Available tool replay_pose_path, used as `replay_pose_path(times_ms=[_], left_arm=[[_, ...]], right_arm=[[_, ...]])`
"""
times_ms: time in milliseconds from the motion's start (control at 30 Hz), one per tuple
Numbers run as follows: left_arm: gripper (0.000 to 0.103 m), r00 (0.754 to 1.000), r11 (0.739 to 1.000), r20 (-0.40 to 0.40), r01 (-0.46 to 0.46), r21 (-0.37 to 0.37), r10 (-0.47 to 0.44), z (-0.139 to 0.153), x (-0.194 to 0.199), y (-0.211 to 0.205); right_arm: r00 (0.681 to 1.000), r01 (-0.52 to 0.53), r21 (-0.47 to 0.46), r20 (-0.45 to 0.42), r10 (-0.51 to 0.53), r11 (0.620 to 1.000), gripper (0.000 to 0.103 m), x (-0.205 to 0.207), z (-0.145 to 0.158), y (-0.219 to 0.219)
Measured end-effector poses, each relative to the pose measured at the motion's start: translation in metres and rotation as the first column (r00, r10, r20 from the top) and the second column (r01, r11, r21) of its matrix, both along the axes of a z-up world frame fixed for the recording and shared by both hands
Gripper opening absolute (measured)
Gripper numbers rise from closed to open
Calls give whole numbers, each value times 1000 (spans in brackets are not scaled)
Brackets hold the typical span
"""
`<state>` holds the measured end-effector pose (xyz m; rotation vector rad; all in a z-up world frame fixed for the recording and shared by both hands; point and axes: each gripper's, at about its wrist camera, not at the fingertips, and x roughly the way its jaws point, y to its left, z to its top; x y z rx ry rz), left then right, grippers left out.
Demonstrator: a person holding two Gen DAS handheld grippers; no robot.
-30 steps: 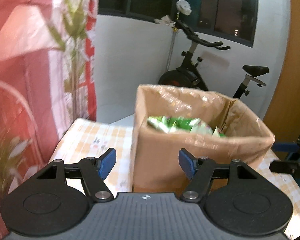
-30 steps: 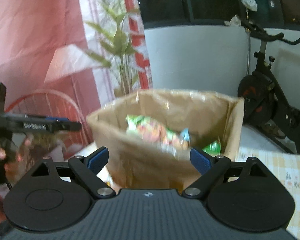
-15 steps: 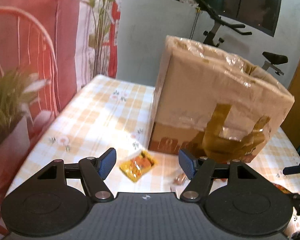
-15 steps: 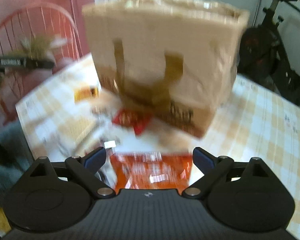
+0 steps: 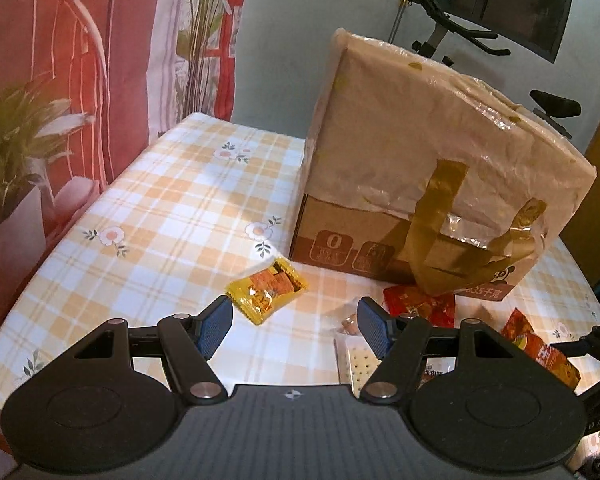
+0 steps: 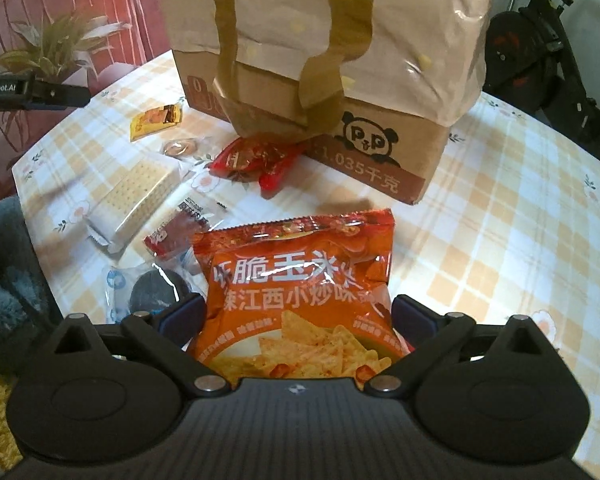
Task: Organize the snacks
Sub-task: 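Return both tools to the table and grasp the orange chip bag with the right tool, then grasp the white cracker sheet with the left tool while the right tool holds the orange chip bag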
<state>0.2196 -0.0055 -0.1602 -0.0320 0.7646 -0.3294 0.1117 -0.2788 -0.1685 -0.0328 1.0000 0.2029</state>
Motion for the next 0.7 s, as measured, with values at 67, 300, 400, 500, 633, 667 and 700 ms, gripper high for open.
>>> replay_pose_path(times_ms=[67, 300, 400, 500, 633, 667, 700], left_arm=[[71, 1000, 1000, -10, -6, -1, 6, -4, 0, 0], [71, 999, 1000, -50, -4, 1, 4, -16, -1, -5], [71, 997, 1000, -65, 30, -3, -31, -22, -6, -14], [71, 994, 997, -82, 73, 2, -73, -29, -11, -27], [70, 985, 991, -112, 133, 16, -130, -41, -14, -43], [70, 983, 990, -117, 143, 19, -140, -43, -14, -47], [70, 982, 988, -119, 151, 19, -148, -45, -14, -50]], right_arm=[[1000, 2, 3, 23, -2, 1000, 92, 1, 1, 2], [992, 70, 61, 101, -75, 996, 77, 7, 1, 7], [983, 114, 93, 131, -126, 989, 77, 8, -1, 10], [974, 144, 111, 159, -161, 983, 77, 6, -5, 12], [954, 198, 151, 195, -226, 968, 77, -5, -9, 9], [950, 206, 158, 203, -235, 966, 77, -8, -10, 9], [947, 213, 164, 210, -245, 963, 77, -11, -10, 9]])
